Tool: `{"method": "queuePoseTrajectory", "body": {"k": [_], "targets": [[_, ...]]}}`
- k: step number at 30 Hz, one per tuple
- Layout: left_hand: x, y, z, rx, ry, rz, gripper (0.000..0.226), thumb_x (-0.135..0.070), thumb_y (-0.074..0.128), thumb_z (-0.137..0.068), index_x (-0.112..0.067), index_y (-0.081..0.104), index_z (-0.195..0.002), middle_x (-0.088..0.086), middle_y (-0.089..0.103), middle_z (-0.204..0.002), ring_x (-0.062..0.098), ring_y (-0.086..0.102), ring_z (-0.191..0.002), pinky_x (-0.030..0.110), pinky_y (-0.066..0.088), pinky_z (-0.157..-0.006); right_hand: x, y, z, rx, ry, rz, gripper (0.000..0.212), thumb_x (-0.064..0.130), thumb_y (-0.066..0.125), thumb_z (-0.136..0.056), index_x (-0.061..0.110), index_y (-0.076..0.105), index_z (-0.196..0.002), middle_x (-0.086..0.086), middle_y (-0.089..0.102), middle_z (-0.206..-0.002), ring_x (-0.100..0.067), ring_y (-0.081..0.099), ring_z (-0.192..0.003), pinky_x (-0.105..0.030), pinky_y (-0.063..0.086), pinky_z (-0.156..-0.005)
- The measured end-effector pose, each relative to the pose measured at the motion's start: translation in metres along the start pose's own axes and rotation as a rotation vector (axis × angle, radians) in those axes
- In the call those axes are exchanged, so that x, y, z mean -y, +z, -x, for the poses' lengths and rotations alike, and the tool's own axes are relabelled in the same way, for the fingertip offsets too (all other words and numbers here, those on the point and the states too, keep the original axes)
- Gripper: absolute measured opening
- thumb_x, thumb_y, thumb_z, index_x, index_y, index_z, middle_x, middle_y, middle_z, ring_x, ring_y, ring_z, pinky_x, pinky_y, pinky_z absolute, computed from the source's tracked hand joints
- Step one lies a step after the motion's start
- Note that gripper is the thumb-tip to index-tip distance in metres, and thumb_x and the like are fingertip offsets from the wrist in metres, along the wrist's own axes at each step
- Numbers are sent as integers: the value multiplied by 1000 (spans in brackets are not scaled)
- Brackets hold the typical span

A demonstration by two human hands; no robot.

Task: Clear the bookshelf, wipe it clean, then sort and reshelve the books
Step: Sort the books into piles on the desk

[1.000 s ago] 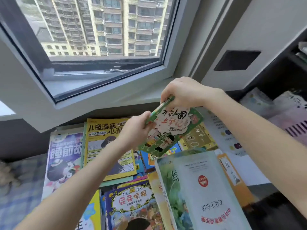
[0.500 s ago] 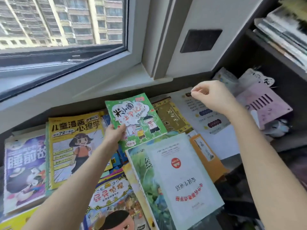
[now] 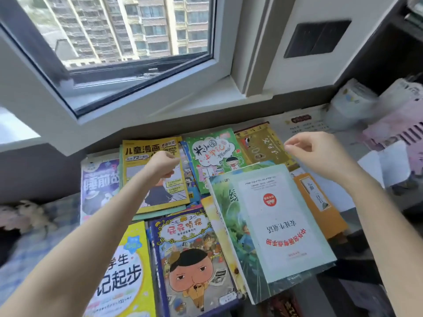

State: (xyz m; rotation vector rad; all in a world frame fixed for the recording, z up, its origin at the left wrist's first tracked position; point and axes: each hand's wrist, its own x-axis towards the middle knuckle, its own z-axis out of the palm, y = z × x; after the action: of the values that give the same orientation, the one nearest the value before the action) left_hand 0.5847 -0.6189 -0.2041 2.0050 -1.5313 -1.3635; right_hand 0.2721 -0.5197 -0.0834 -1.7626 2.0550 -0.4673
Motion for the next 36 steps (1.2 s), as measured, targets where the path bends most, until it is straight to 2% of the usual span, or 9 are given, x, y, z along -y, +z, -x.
{"method": "queuePoseTrajectory", "body": {"k": [7,11,16,18,21,25,27,30,36], "targets": [[82,-52,84,-140,-121,87,12,-16,51,-96,-7,59,-95,12,59,-90,23,55,-80,34,47,-76,46,24,33,156,-220,-87,9,30,62,-90,27,69,-93,13,67,-84,1,62,-83,-22,48,-71],[145,-68,131,-289,-235,73,15,-18,53,-93,-8,61,-85,12,57,-80,23,50,-70,30,42,-65,66,43,40,247,-321,-117,12,30,61,-91,25,70,-97,7,70,-91,-7,65,-86,-33,53,-79],[196,-54,180,-482,-449,-32,26,-19,56,-91,-11,49,-66,12,57,-71,27,55,-77,33,37,-62,90,74,54,397,-432,-124,10,28,59,-94,26,68,-96,11,67,-90,0,61,-86,-18,50,-70],[218,-47,188,-442,-557,-81,22,-26,56,-90,-7,56,-79,22,64,-92,33,60,-97,37,44,-75,101,90,61,445,-455,-112,14,30,58,-94,24,70,-99,11,68,-92,-1,62,-88,-26,53,-78],[246,-41,193,-361,-634,-2,60,-38,59,-92,7,47,-131,23,52,-133,34,50,-123,36,41,-95,114,111,73,498,-474,-77,19,33,56,-95,22,70,-103,12,66,-93,0,60,-88,-29,54,-82],[261,-35,192,-260,-542,191,45,-43,59,-92,-3,62,-111,11,66,-111,25,60,-97,33,48,-81,129,134,81,539,-432,-59,21,34,54,-96,22,69,-105,9,67,-95,-2,61,-87,-26,53,-79],[261,-41,186,-257,-496,167,35,-44,60,-91,-11,65,-98,6,69,-98,20,60,-84,29,46,-65,138,145,83,531,-396,-37,22,33,53,-97,20,69,-106,8,68,-96,-4,61,-87,-24,52,-78],[269,-55,175,-250,-487,81,36,-47,69,-82,-11,66,-79,3,69,-78,20,63,-73,27,41,-57,161,174,92,552,-338,28,25,32,51,-97,18,68,-107,4,69,-101,-12,63,-91,-30,52,-80],[276,-65,163,-118,-453,215,34,-42,74,-77,-11,59,-76,5,62,-73,18,55,-60,26,37,-52,217,240,108,635,-227,129,41,31,47,-100,9,53,-134,-9,62,-125,-23,58,-112,-30,45,-88]]}}
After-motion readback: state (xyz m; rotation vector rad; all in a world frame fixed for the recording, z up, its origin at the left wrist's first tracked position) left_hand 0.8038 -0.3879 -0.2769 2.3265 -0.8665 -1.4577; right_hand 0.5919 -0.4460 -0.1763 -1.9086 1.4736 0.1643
